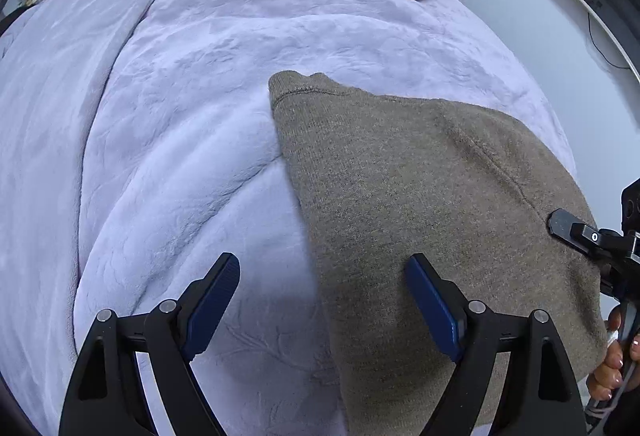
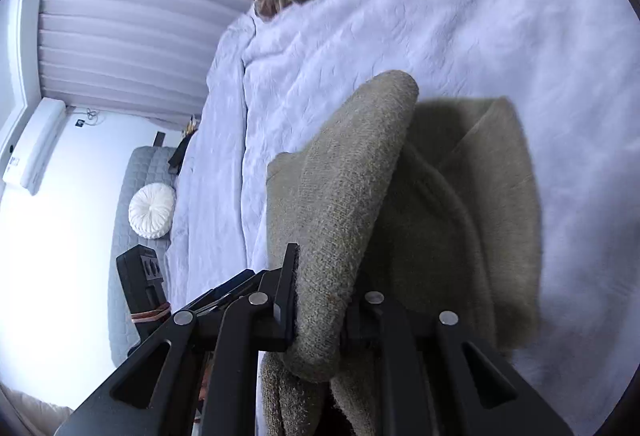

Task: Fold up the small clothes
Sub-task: 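Fold the lifted part over onto the rest with the right tool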

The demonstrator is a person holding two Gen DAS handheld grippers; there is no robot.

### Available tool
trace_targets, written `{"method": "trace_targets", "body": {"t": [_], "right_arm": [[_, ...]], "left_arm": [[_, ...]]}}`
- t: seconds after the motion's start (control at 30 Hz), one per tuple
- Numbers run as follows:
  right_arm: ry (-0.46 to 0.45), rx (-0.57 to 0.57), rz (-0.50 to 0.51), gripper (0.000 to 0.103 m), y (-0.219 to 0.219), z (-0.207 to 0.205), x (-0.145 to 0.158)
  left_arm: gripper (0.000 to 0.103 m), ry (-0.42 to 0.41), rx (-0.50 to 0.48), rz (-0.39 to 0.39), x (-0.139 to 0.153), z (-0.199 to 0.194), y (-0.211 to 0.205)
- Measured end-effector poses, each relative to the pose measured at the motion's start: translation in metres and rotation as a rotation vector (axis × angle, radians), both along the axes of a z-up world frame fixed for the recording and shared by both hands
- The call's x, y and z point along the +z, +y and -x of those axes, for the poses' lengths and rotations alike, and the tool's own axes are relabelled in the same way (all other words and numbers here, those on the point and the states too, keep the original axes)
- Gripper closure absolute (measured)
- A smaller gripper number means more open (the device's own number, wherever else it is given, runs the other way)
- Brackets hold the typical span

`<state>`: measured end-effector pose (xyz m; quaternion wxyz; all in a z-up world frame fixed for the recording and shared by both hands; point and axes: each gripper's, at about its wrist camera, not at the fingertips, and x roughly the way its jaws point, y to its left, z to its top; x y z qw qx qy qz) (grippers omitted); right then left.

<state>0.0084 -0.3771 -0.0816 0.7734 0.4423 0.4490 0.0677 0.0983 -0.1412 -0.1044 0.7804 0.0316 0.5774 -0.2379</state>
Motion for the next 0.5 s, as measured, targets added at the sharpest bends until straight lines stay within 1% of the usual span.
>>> {"method": "trace_targets", "body": {"t": [0.03,0.1,0.13,0.2,0.23,0.3,0.33,0.37,0.47,0.5], "right_arm": [[0.007,-0.019,0.016,0.086,-0.005,0.005,-0.001],[0.041,-0.068,0.003,0.086,-0.017,0.016,-0.014],[0.070,-0.092,-0.003,0.086,-0.023,0.023,-0.024],[0.135,-0.114,0.004,0.086,-0.029,0.023,-0.042],[0.178,-0.123,-0.005,0.086,-0.031,0.024,-0.056],[0.200,-0.155,-0.045,0.086,-0.035,0.026,-0.068],[0.199,-0.164,-0.052,0.081,-0.035,0.024,-0.066],[0.201,-0.163,-0.040,0.079,-0.035,0.027,-0.062],[0.234,-0.141,0.023,0.069,-0.034,0.030,-0.054],[0.241,-0.135,0.034,0.062,-0.034,0.036,-0.049]], "left_arm": [[0.017,0.005,-0.009,-0.007,-0.004,0.001,-0.005],[0.017,0.027,-0.016,-0.002,-0.013,0.003,-0.010],[0.017,0.035,-0.020,-0.002,-0.018,0.004,-0.012],[0.016,0.040,-0.028,-0.014,-0.025,0.006,-0.016],[0.016,0.040,-0.033,-0.017,-0.026,0.006,-0.016],[0.016,0.031,-0.040,-0.028,-0.022,0.007,-0.015],[0.016,0.026,-0.046,-0.036,-0.021,0.008,-0.014],[0.016,0.022,-0.052,-0.046,-0.018,0.008,-0.013],[0.016,0.037,-0.055,-0.053,-0.012,0.007,-0.003],[0.016,0.047,-0.051,-0.052,-0.011,0.007,0.000]]}}
